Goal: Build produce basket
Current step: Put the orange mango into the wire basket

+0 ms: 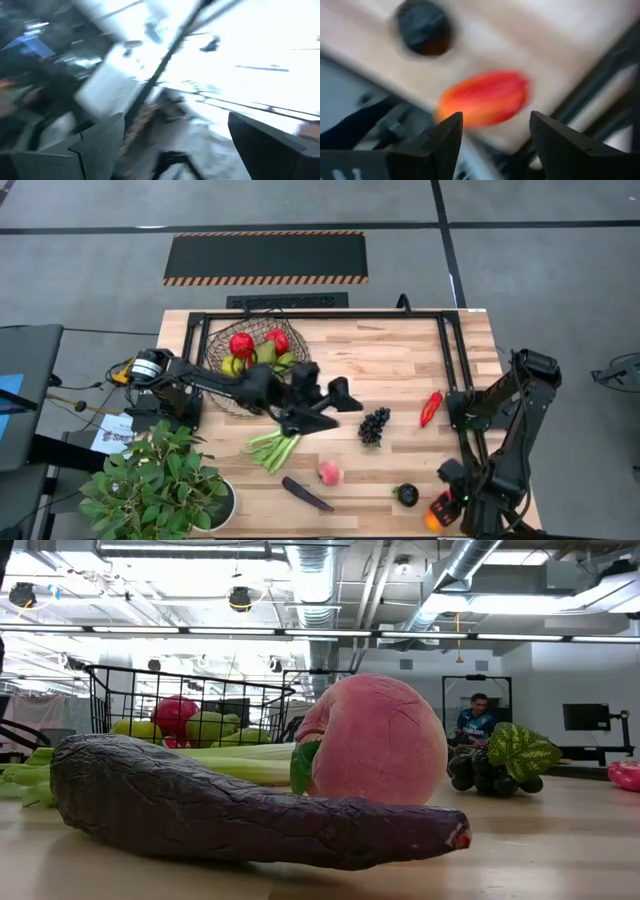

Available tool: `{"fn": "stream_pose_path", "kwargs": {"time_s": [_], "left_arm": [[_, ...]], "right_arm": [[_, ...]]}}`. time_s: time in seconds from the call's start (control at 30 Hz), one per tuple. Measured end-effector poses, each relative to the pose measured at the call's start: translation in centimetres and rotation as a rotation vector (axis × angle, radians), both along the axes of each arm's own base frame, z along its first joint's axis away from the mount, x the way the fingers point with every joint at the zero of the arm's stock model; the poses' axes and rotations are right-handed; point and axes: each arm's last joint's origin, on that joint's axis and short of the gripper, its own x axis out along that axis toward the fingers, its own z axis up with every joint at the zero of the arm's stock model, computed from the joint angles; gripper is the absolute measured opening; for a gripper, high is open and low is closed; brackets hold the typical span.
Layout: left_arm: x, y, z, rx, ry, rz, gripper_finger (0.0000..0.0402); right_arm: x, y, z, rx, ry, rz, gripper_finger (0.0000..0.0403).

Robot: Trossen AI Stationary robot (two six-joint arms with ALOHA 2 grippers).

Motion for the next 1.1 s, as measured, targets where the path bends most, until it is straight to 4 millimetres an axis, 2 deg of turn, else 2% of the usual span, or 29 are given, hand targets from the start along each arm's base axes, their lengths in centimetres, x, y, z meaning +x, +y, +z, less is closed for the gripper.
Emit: {"fn": "stream_pose_path", "kwargs": {"time_s": [0.1,0.23,0.4,0.67,1.1], "left_arm": [[-0.7,0.0,0.8,0.021,-0.091,-0.066,0.034],[-0.8,-0.2,0.8,0.021,-0.076,-0.14,0.034],[-0.8,-0.1,0.9,-0.028,-0.056,-0.182,0.034],[-0.6,0.4,0.7,-0.068,-0.013,-0.178,0.034],[-0.3,2.6,0.7,-0.049,-0.011,-0.149,0.034]], "right_arm": [[0.8,1.4,-0.4,0.101,-0.029,-0.073,0.0255],[2.0,3.5,-2.2,0.168,-0.007,-0.145,0.0255],[3.8,4.9,-3.8,0.133,0.035,-0.166,0.0255],[4.2,4.8,-7.6,0.0,0.267,-0.177,0.0255],[4.1,3.7,-7.7,-0.066,0.419,-0.228,0.0255]]}}
